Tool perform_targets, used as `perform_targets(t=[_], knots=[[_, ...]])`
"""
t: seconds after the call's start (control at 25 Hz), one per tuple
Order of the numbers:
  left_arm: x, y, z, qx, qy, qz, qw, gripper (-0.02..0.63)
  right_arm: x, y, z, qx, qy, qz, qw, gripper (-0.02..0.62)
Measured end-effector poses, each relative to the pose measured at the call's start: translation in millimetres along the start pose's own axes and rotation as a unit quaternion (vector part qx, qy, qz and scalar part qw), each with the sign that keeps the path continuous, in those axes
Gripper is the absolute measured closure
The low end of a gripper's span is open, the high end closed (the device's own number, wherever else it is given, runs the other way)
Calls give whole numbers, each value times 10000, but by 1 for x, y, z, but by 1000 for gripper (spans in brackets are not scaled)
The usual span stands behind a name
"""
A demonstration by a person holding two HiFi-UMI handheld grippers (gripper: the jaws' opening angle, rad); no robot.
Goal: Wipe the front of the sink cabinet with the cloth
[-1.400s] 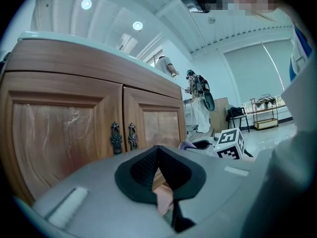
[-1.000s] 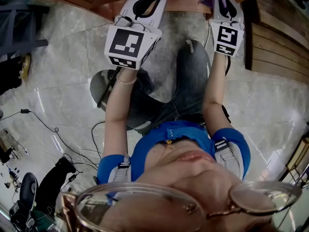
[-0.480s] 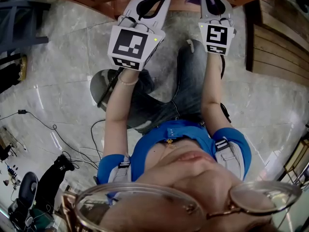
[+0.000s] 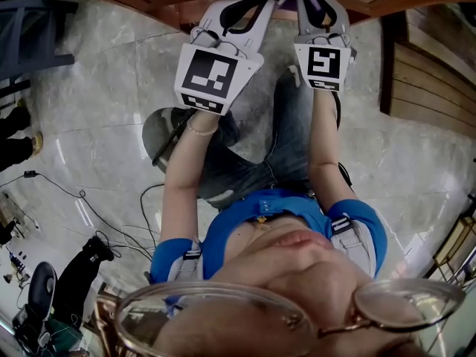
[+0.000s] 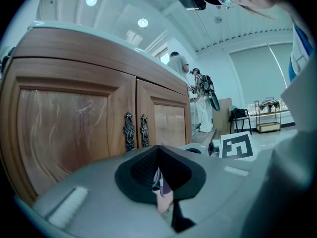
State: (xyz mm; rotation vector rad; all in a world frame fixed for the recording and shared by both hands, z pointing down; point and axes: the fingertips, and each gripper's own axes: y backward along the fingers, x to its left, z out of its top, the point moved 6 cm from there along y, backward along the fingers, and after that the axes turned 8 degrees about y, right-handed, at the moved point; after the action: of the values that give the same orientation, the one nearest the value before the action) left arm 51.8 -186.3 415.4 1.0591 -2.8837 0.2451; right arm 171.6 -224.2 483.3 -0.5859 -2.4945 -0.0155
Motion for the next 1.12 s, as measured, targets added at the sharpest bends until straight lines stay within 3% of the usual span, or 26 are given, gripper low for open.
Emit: perform_targets(t=[0.2, 0.32, 0.4, 0.56, 0.68, 0.8, 0.96, 1.12], knots=[[-1, -9, 8, -113, 370, -219, 9990, 605, -10, 6, 11, 42, -168, -40, 9998, 538], [-8, -12, 22, 122, -83, -755, 9970, 606, -29, 16, 34, -160, -619, -196, 9978, 538], [-9, -9, 37, 30, -300, -863, 9958, 606, -47, 23, 61, -252, -786, -292, 9962, 539], [6, 4, 84, -239, -348, 2, 9991, 606, -87, 38, 132, -287, -766, -180, 9965, 540], [12, 31, 144, 72, 112, 381, 9992, 604, -118, 56, 199, -49, -590, 130, 9982, 540], [-4, 65, 232, 287, 100, 464, 9985, 604, -159, 87, 282, 248, -755, 627, 9949, 540], [-49, 105, 364, 333, 313, 564, 9974, 605, -225, 140, 406, -69, -1133, 952, 9890, 540], [-112, 137, 473, 206, 113, 703, 9973, 606, -281, 195, 498, -464, -1070, 1099, 9871, 540]])
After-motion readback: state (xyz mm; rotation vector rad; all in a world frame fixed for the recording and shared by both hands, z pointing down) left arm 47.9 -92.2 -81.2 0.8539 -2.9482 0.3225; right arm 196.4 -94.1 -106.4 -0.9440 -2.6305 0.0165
